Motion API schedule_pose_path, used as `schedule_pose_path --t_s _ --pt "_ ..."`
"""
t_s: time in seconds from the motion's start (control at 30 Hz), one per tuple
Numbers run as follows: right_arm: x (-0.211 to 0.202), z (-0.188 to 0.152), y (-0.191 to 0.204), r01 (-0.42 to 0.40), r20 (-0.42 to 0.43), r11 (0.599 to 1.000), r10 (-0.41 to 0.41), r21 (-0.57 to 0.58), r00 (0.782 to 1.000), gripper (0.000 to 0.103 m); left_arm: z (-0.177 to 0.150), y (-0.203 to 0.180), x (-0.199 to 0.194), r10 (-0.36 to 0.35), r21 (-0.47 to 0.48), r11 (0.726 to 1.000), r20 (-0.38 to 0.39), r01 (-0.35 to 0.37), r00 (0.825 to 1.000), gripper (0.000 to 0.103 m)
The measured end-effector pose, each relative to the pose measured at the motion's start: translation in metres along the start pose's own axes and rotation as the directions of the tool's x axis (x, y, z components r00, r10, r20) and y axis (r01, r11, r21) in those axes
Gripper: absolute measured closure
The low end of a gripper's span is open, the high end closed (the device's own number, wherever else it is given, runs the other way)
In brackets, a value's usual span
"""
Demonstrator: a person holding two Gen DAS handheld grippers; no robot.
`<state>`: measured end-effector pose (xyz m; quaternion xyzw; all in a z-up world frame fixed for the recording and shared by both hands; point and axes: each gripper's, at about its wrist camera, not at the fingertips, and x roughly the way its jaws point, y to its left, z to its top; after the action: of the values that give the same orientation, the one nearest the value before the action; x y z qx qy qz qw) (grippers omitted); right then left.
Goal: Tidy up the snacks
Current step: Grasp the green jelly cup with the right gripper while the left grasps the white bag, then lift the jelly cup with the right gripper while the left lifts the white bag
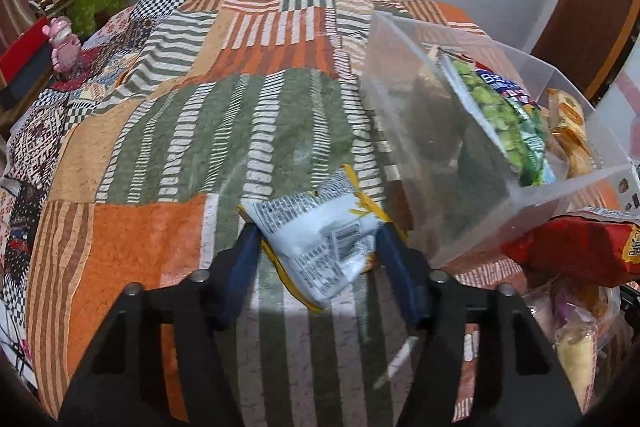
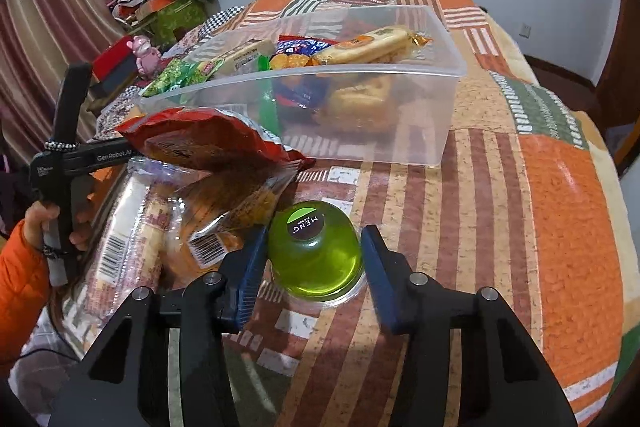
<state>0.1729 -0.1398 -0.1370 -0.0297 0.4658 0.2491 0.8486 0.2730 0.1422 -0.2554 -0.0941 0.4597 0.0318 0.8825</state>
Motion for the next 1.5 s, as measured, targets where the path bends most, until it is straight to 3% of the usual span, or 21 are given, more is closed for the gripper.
schedule_pose_path --t_s 0.2,0.47,0.5,0.53,0.73,0.8,0.87,0.9,0.93,1.0,1.23,1.4,1.5 --pt "-0.003 -0.001 0.000 0.018 0.018 1.000 -0.018 -0.003 1.000 0.059 -0.004 0.003 -0.010 0.022 0.010 1.000 0.016 -0.022 1.000 0.071" --pt "-0.010 -0.004 -0.010 0.026 0.029 0.999 -0.027 0.028 0.999 0.060 -0.015 0.016 -0.035 0.054 -0.006 0.999 0.045 -0.054 0.998 0.082" --pt "-0.011 -0.004 -0.013 0.027 0.030 0.999 -0.028 0.032 0.999 0.060 -0.017 0.018 -0.041 0.056 -0.008 0.998 0.054 -0.055 0.997 0.097" --pt "-0.013 -0.004 -0.015 0.028 0.032 0.999 -0.029 0.037 0.999 0.060 -0.017 0.018 -0.044 0.058 -0.009 0.998 0.057 -0.058 0.997 0.103" --pt "-0.022 -0.006 -0.022 0.033 0.042 0.997 -0.036 0.066 0.998 0.060 -0.022 0.020 -0.066 0.039 -0.001 0.999 0.053 -0.039 0.998 0.103" --pt "-0.025 -0.006 -0.023 0.031 0.047 0.997 -0.034 0.072 0.998 0.060 -0.021 0.019 -0.068 0.036 -0.008 0.999 0.043 -0.036 0.998 0.097" --pt "-0.028 -0.005 -0.021 0.034 0.053 0.997 -0.038 0.075 0.998 0.060 -0.019 0.018 -0.067 0.030 -0.007 1.000 0.034 -0.030 0.999 0.072" --pt "-0.029 -0.006 -0.022 0.034 0.055 0.997 -0.038 0.074 0.998 0.060 -0.017 0.016 -0.066 0.033 -0.006 0.999 0.035 -0.033 0.999 0.048" --pt "-0.030 -0.006 -0.022 0.035 0.056 0.997 -0.039 0.075 0.998 0.060 -0.016 0.015 -0.064 0.041 -0.007 0.999 0.042 -0.041 0.998 0.035" --pt "-0.030 -0.005 -0.022 0.037 0.058 0.997 -0.041 0.075 0.997 0.060 -0.012 0.012 -0.058 0.056 -0.001 0.998 0.048 -0.056 0.997 0.033" --pt "-0.032 0.001 -0.029 0.049 0.072 0.995 -0.056 0.085 0.996 0.060 -0.003 0.007 -0.007 0.057 0.017 0.998 -0.052 -0.056 0.997 0.032" --pt "-0.030 0.002 -0.034 0.063 0.066 0.994 -0.069 0.089 0.995 0.060 -0.005 0.002 0.003 0.072 0.053 0.996 -0.017 -0.071 0.997 0.033" --pt "-0.029 0.003 -0.036 0.066 0.063 0.993 -0.072 0.093 0.995 0.060 -0.004 0.001 0.003 0.074 0.061 0.995 -0.002 -0.073 0.997 0.046"
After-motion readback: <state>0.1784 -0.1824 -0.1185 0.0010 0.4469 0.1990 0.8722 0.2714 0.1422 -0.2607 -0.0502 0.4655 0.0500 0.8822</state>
